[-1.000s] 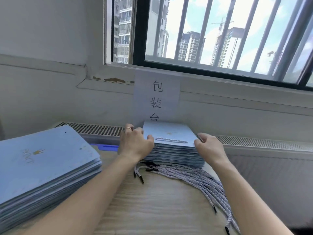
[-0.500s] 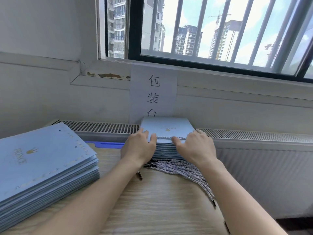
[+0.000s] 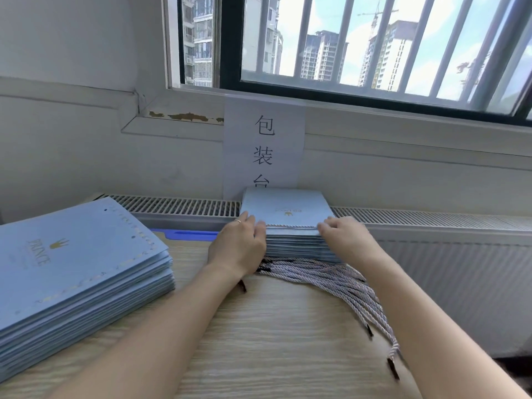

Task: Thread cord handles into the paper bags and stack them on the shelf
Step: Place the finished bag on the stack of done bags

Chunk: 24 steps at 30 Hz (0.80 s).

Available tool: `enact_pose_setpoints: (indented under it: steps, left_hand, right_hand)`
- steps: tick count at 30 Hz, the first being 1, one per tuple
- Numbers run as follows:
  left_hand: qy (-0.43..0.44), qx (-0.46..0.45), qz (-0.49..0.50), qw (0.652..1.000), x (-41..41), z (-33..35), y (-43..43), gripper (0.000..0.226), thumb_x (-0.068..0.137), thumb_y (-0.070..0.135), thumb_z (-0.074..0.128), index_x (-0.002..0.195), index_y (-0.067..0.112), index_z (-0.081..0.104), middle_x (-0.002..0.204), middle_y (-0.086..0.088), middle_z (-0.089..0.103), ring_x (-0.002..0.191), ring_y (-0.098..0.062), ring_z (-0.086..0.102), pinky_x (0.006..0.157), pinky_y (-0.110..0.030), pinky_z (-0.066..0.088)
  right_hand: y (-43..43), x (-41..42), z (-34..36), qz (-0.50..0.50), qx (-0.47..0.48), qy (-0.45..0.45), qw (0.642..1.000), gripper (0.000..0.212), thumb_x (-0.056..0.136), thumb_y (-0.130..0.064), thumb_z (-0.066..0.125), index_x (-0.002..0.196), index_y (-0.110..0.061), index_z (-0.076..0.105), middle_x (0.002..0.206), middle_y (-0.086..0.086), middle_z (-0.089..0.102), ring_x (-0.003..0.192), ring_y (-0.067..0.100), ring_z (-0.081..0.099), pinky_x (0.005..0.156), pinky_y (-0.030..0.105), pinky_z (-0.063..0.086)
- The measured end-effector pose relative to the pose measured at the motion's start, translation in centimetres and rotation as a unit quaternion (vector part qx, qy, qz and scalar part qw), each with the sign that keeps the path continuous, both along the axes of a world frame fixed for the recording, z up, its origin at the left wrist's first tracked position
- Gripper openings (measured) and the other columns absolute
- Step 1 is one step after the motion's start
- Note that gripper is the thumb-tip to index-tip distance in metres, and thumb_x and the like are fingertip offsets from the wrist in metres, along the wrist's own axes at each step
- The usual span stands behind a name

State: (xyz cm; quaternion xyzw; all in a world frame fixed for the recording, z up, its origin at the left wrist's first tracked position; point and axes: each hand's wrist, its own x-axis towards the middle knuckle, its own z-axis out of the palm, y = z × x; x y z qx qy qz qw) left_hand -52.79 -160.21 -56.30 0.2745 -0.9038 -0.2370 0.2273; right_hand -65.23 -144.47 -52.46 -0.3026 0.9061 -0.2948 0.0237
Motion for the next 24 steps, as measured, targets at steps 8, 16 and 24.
enact_pose_setpoints:
  steps: [8, 16, 24]
  left_hand:
    - [0.009, 0.054, -0.017, 0.998, 0.2, -0.1, -1.0, 0.048, 0.108, 0.029, 0.023, 0.149, 0.012, 0.041, 0.160, 0.002, 0.030, 0.148, -0.020, 0.026, 0.117, -0.029, 0.021]
    - [0.020, 0.083, -0.017, 0.996, 0.7, 0.0, -1.4, 0.047, 0.109, 0.034, 0.025, 0.152, 0.019, 0.038, 0.159, 0.008, 0.030, 0.151, -0.014, 0.012, 0.120, -0.035, 0.013]
    - [0.025, 0.053, -0.024, 0.998, 0.9, -0.8, -2.6, 0.049, 0.105, 0.043, 0.024, 0.149, 0.028, 0.042, 0.156, 0.015, 0.037, 0.146, -0.009, 0.027, 0.120, -0.045, 0.024]
  right_hand:
    - [0.8, -1.2, -0.6, 0.037, -0.145, -0.131, 0.980, 0.038, 0.101, -0.019, 0.053, 0.138, -0.010, 0.058, 0.149, -0.008, 0.049, 0.139, 0.012, 0.042, 0.111, 0.023, 0.023]
    - [2.4, -2.3, -1.3, 0.019, -0.243, -0.245, 0.939, 0.022, 0.091, -0.006, 0.067, 0.110, -0.013, 0.075, 0.121, -0.013, 0.069, 0.123, 0.016, 0.058, 0.117, 0.041, 0.035]
    - [2.3, -1.5, -0.6, 0.036, -0.241, -0.199, 0.949, 0.029, 0.095, -0.004, 0.061, 0.123, -0.006, 0.069, 0.126, -0.008, 0.065, 0.117, 0.007, 0.053, 0.106, 0.021, 0.030]
